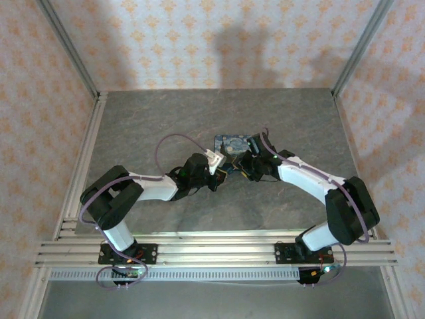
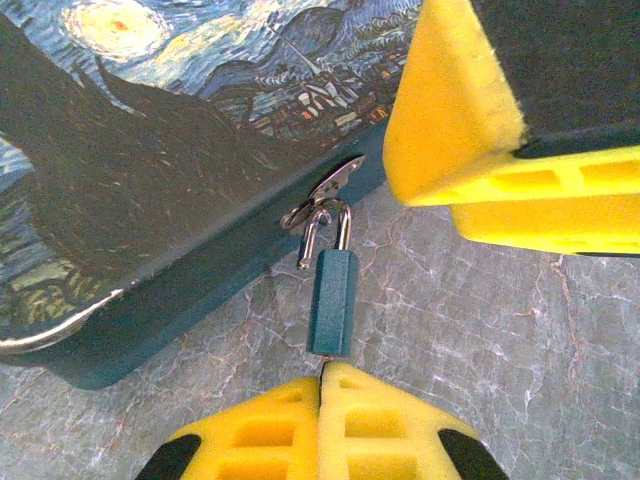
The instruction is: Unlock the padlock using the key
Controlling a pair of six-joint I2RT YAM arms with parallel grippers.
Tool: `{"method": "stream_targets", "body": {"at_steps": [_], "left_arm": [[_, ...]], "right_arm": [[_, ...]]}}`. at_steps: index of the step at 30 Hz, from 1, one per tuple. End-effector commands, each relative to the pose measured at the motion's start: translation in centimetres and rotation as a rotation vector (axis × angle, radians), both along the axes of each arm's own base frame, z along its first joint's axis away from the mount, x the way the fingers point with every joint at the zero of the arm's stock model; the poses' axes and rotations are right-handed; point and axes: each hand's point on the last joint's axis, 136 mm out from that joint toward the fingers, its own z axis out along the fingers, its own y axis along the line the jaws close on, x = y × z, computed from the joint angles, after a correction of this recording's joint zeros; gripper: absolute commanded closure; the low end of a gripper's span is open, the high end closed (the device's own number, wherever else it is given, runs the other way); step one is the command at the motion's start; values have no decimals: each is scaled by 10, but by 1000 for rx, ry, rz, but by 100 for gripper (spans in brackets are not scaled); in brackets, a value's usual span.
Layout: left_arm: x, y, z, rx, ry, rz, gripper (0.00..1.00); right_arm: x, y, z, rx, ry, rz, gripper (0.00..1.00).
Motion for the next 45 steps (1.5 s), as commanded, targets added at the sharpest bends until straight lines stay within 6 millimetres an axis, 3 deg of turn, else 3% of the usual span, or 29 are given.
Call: {"method": "stream_targets", "body": {"at_steps": [1,14,21,27,38,41,45], "left_arm": [[1,0,8,9,-59,-26,100],[-4,-10,15,42,-100,-78,100],[-7,-13,19,52,-116,-91,100],[-6,-12,24,46,-122,-82,100],[-6,-11,29,42,-133,-75,100],[-7,-11,28,44,-133,-76,100],[-6,-10,30,44,-140,-75,100]], "right_arm": [[6,6,0,8,-13,-2,55],[15,33,-4,50,13,49,56],[13,34,-9,36,30,61,58],[9,34,-11,22,41,71,67],[1,37,-13,7,53,91,62],[1,38,-13,4,54,94,70],[1,38,-12,0,51,94,87]]}}
